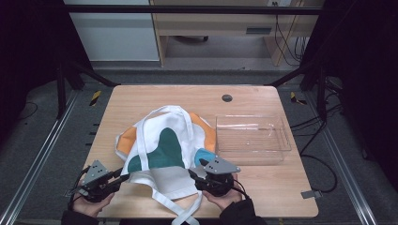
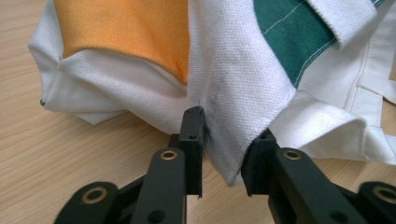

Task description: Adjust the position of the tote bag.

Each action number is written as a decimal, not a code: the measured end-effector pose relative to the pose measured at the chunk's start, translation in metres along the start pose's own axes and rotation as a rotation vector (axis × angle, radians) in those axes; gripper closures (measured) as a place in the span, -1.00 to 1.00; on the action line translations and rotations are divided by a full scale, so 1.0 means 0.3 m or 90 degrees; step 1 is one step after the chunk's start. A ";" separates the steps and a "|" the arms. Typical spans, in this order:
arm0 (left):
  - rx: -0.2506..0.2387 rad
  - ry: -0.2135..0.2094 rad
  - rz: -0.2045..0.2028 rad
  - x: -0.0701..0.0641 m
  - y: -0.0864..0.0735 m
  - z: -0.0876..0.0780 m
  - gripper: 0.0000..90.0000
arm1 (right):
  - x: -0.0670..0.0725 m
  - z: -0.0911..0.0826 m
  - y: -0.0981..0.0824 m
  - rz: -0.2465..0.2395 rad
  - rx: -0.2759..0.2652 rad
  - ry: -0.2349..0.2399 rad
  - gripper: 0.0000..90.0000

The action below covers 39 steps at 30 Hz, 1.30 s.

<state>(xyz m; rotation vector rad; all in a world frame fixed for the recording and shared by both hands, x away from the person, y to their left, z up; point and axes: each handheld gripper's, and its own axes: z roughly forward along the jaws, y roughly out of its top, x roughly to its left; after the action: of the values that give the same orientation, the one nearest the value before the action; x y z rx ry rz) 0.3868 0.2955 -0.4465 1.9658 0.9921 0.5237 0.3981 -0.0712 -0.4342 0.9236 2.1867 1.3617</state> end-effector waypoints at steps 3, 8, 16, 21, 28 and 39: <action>0.003 0.002 -0.002 -0.001 0.001 0.002 0.71 | 0.013 0.023 0.002 -0.003 0.006 0.007 0.09; 0.004 0.006 -0.005 -0.002 0.003 0.002 0.76 | 0.035 0.063 0.006 -0.008 0.015 0.018 0.09; 0.007 0.009 -0.002 -0.001 0.007 0.002 0.78 | 0.065 0.125 0.004 -0.024 0.018 0.019 -0.05; 0.005 0.009 -0.002 -0.001 0.008 0.002 0.78 | 0.075 0.158 0.008 -0.025 0.019 0.013 -0.06; 0.004 0.008 -0.003 0.000 0.008 0.000 0.78 | 0.076 0.183 0.009 -0.038 0.012 -0.014 0.28; 0.001 0.004 -0.001 -0.002 0.009 0.000 0.78 | 0.084 0.200 0.009 -0.048 0.016 -0.030 0.82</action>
<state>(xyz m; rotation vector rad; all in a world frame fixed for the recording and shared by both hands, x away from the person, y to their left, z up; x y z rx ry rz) 0.3877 0.2940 -0.4442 1.9656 0.9978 0.5294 0.4196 -0.0145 -0.4581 0.8652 2.1848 1.2679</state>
